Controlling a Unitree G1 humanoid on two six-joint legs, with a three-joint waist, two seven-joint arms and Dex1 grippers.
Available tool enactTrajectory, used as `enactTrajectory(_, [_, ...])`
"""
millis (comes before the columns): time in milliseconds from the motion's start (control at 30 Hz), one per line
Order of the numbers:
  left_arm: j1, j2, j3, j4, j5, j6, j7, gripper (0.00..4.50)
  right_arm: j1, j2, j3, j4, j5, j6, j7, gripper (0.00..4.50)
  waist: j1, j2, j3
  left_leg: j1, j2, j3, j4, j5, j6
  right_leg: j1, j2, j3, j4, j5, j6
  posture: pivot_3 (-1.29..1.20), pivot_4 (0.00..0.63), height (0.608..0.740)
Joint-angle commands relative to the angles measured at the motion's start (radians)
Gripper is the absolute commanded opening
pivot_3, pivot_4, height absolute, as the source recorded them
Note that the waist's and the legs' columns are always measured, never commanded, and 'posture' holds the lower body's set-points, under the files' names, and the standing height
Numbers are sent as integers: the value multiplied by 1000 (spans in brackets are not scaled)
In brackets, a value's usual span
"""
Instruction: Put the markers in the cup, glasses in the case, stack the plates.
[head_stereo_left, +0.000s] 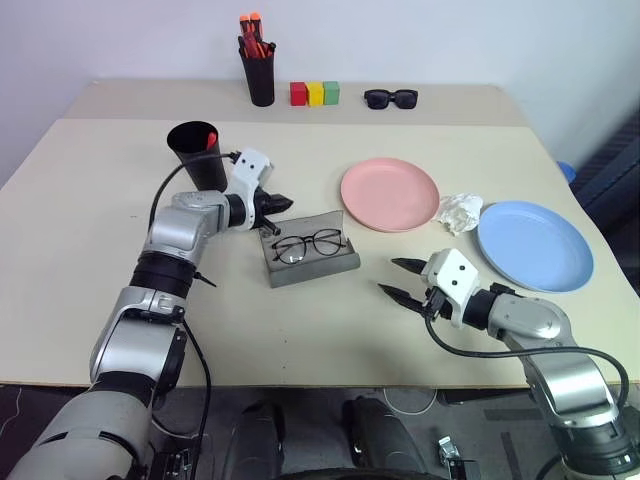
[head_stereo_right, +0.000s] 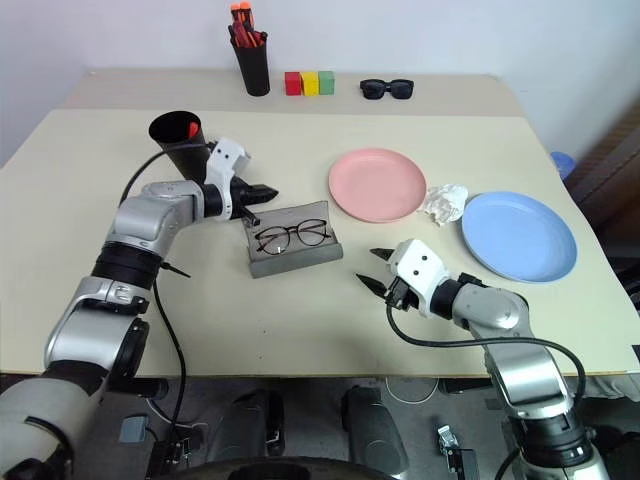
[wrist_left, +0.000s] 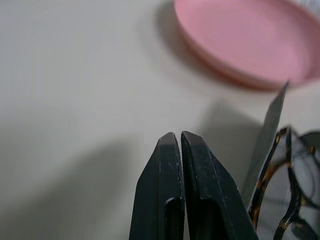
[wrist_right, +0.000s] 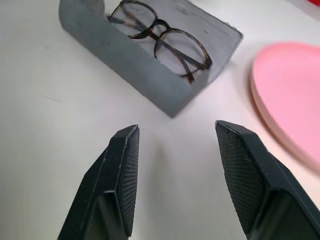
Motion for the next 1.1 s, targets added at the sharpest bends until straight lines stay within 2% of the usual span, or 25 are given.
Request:
enactTrajectory(33, [-39,3,-23,13,24,-35,-91,103,25,16,-40,-59,23,8,-55,2441,4,0,0,0,0,0,0,0,0,0,0,0,0,0,0,0,150,722])
enactTrajectory(133, [-24,9,-22,-22,18,-33,-150,103,32,18,-41,-51,21,0,-81,2441,8,0,0,-1,0,0,0,0,0,0,-1,0,0,0,0,0,150,722])
enactTrajectory(333, [119,83,-30,-285,-9,-33,-286,103,-1,20,-40,-7,21,-18,-114,2441,5,0,0,0,0,0,0,0,0,0,-1,0,0,0,0,0,150,722])
enactTrajectory(533, [270,130,-33,-523,-27,-31,-328,103,-69,29,-24,63,15,-31,-134,2441,8,0,0,0,0,0,1,0,0,0,-1,0,0,0,0,0,150,722])
enactTrajectory(700, [357,160,-45,-609,3,-90,-323,103,-173,23,6,154,-23,-17,-152,2441,9,0,0,0,0,0,1,0,0,1,-1,0,0,0,0,0,150,722])
enactTrajectory(867, [415,159,-22,-647,12,-178,-279,103,-300,-13,111,308,-200,-93,-195,2441,7,1,0,0,0,0,1,0,0,1,-1,0,0,-1,-1,0,150,722])
enactTrajectory(1000, [474,132,58,-707,-20,-223,-184,103,-399,-33,215,470,-356,-221,-228,2441,6,1,0,0,0,1,1,0,0,0,-1,0,0,0,-1,0,150,722])
enactTrajectory(1100, [558,135,142,-824,-61,-216,-125,103,-473,-33,285,619,-466,-324,-277,2441,1,1,0,0,0,1,1,0,0,0,-1,1,0,0,0,0,150,722])
